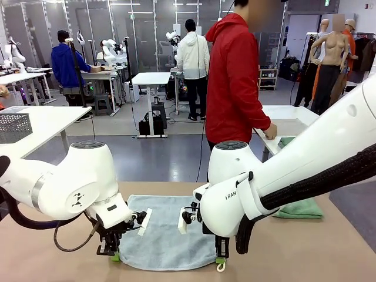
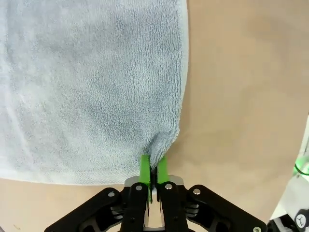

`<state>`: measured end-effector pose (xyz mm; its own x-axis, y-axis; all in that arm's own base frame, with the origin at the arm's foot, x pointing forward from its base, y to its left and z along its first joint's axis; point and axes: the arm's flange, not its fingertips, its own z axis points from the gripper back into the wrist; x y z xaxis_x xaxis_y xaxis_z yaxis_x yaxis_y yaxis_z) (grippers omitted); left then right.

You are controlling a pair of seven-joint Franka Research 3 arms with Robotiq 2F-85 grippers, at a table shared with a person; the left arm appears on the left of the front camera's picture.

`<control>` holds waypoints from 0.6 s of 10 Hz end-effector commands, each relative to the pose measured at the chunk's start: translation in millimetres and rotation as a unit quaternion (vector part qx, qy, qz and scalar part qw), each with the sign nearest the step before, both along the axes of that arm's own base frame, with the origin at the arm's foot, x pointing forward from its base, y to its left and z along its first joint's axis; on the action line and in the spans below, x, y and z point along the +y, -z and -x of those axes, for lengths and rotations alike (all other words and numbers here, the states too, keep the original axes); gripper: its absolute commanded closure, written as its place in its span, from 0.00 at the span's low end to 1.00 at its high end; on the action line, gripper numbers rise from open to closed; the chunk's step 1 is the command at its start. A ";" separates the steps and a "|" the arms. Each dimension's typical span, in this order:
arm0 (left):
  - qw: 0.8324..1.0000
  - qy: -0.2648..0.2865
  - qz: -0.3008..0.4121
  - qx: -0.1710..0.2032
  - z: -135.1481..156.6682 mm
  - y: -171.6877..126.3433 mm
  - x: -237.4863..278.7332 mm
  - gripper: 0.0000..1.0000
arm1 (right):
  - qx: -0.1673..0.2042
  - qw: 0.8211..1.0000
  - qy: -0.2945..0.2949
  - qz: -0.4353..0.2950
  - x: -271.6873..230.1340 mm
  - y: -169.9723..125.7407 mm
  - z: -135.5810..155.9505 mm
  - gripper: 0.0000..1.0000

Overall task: Fold the towels and place them in the basket.
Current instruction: When a person lays out a Towel with hook on the table, fold it in half twice.

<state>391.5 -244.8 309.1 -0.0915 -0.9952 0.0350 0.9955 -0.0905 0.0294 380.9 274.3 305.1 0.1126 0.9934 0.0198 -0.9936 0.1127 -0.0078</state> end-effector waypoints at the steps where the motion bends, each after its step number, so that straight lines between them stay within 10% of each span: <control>1: 1.000 0.004 0.002 -0.010 8.9 -16.2 -4.9 0.93 | -0.006 1.000 -0.007 -0.005 -0.8 -13.4 0.1 0.92; 6: 0.998 0.034 0.026 -0.049 22.2 -73.6 -18.0 0.93 | -0.044 0.999 -0.029 -0.013 7.3 -65.5 -12.4 0.92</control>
<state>373.3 -264.5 375.0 -0.1512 -0.9866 0.0614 0.9792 -0.1410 0.1460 392.6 283.1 363.0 0.0803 0.9949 0.0617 -0.9925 0.0856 -0.0878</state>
